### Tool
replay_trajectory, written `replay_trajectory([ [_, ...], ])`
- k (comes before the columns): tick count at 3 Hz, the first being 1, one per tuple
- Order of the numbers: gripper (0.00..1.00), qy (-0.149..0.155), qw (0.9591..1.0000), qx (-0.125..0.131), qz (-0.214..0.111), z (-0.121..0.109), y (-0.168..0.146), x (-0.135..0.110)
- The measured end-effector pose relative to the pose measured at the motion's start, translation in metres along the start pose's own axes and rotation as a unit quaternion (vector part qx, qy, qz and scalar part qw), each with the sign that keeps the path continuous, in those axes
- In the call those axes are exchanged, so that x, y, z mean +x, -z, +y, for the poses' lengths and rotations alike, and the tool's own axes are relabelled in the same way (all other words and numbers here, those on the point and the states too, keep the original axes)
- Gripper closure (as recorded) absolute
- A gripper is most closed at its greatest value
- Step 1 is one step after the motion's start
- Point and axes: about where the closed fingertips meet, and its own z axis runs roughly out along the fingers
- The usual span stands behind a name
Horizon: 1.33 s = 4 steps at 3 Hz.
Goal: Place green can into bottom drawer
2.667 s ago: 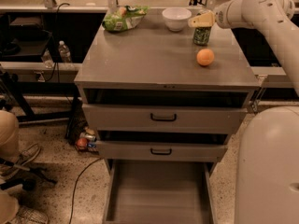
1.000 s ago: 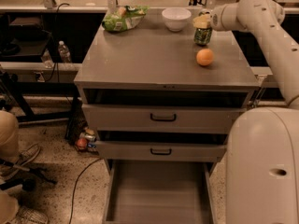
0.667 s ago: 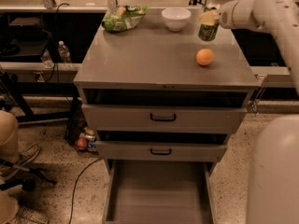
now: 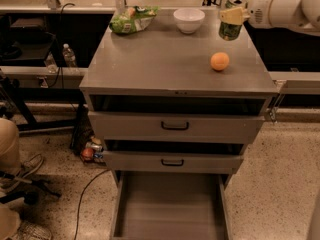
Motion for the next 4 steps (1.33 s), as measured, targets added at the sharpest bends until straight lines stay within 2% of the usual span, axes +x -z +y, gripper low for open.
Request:
replay_trajectory([
  [1,1.0,0.042,0.9978,-0.05,-0.009,0.033,0.035,-0.008],
  [2,1.0,0.043,0.9975,-0.056,-0.008,0.036,0.033,-0.007],
  [3,1.0,0.053,0.9932,-0.104,-0.004,0.058,0.057,-0.007],
  [4,1.0,0.064,0.9858,-0.155,0.006,0.09,0.091,-0.005],
])
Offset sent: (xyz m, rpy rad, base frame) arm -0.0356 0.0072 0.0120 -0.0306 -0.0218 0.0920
